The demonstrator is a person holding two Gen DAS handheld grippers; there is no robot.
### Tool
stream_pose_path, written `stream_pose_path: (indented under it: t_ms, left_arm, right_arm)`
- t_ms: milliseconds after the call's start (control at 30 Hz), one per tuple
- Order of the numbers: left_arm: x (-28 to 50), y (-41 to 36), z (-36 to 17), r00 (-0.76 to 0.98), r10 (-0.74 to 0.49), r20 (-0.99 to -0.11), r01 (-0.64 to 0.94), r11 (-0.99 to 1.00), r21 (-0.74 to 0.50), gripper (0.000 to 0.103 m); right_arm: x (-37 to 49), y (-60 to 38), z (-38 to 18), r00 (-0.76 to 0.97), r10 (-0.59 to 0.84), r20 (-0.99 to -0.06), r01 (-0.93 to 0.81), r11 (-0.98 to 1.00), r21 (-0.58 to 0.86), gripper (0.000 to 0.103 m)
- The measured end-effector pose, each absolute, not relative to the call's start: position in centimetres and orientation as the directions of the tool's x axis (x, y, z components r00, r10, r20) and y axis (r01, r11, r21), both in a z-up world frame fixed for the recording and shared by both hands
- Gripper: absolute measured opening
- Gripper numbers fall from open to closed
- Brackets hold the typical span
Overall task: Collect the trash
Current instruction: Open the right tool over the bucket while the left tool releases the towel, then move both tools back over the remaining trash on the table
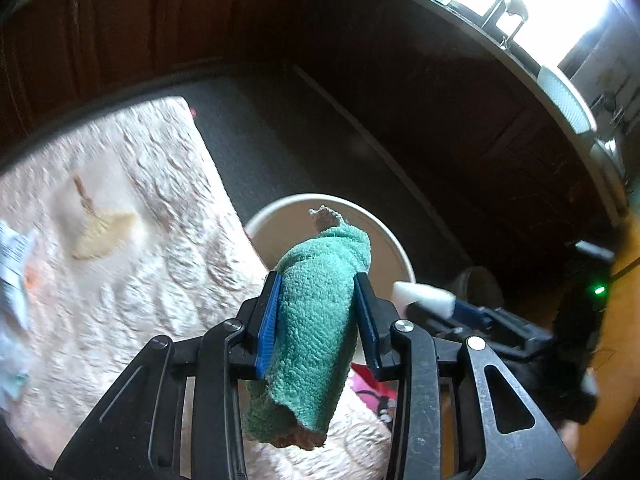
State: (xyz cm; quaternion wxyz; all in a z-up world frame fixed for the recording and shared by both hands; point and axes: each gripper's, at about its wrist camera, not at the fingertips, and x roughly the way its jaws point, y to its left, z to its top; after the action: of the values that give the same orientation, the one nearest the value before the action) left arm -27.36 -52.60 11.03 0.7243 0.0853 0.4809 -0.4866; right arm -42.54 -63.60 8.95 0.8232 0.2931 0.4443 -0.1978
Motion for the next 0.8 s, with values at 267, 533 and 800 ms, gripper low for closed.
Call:
stream_pose_path:
  t_ms: [267, 533, 800]
  left_arm:
    - [-26.9, -52.5, 10.7, 0.015, -0.639, -0.769, 0.762, 0.505, -0.405, 0.059]
    - [-26.4, -50.2, 11.2, 0.101, -0.620, -0.778, 0.761, 0.551, -0.341, 0.059]
    - [-26.5, -47.6, 12.5, 0.210, -0.608, -0.766, 0.774, 0.582, -0.249, 0.060]
  right_arm:
    - [-42.2, -63.8, 6.2, 0.456, -0.035, -0.889, 0.615, 0.735, 0.286, 0.067]
    - [-42.6, -64.2, 6.1, 0.449, -0.030, -0.893, 0.631, 0.719, 0.293, 0.067]
    - [-42.0, -62.5, 8.3, 0.486, -0.073, -0.871, 0.600, 0.752, 0.272, 0.067]
